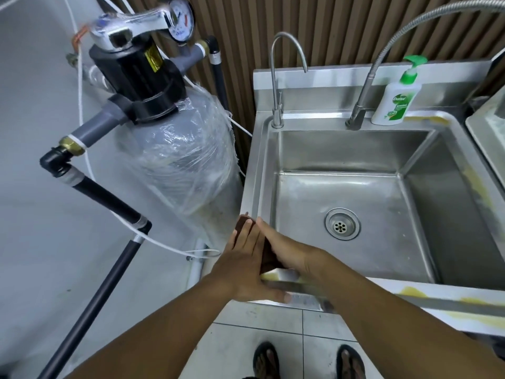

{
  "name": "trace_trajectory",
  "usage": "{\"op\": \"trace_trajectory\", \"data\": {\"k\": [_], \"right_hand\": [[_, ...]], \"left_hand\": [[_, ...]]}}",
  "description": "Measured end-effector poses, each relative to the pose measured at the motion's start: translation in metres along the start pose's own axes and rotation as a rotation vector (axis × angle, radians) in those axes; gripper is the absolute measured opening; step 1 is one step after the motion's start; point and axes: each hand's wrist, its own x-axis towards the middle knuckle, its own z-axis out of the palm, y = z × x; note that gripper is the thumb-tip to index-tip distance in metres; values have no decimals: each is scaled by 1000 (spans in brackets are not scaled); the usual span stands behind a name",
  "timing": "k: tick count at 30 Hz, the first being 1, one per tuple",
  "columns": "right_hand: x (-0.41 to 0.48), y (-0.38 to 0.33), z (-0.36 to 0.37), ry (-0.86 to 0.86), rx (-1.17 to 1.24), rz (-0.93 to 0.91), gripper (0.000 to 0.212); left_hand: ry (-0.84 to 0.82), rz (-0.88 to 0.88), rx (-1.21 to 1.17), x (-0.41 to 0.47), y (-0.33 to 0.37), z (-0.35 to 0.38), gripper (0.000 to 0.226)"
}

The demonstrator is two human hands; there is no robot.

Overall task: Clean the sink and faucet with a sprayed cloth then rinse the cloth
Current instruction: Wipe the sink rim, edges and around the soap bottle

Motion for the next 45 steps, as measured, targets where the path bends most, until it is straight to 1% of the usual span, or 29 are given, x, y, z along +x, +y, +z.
{"op": "trace_trajectory", "data": {"k": [1,4,8,10,12,14,16,19,24,26,28,31,34,36,39,40,42,45], "right_hand": [[4,-2,0,15,46,-16,91],[17,-9,-6,40,146,-46,102],[40,-30,-22,56,280,-108,94],[54,-40,-30,76,339,-141,86],[66,-46,-37,97,390,-170,86],[72,-49,-41,122,399,-187,90],[74,-49,-41,111,412,-197,93],[63,-36,-33,91,386,-217,86],[33,-9,-13,21,302,-132,82],[16,-4,-4,-2,223,-97,88],[-4,-1,4,-37,79,-63,97],[-30,-3,16,-39,-185,-11,99],[-47,-1,27,6,-418,-14,100],[-54,7,33,75,-520,-49,99],[-60,20,39,169,-755,-86,120],[-60,24,40,187,-819,-105,121],[-60,30,41,188,-938,-139,114],[-63,40,42,153,-1101,-179,109]], "left_hand": [[1,-7,7,5,0,-2,152],[-11,-21,40,26,-2,-19,152],[-3,-25,62,64,-10,-44,148],[28,-32,75,83,-16,-52,151],[25,-42,89,100,-21,-61,156],[17,-49,99,108,-23,-66,159],[5,-36,91,109,-23,-68,160],[-12,-1,51,97,-26,-60,161],[-48,67,-32,55,-24,-32,148],[-50,82,-52,37,-20,-20,146],[-39,89,-54,19,-17,-10,143],[-57,79,-85,-8,-9,4,134],[-27,25,-115,-28,3,20,128],[36,-45,-150,-36,12,34,134],[154,-188,-143,-45,32,51,137],[185,-247,-113,-47,39,54,139],[224,-350,-93,-50,51,59,145],[266,-448,-128,-53,68,66,149]]}}
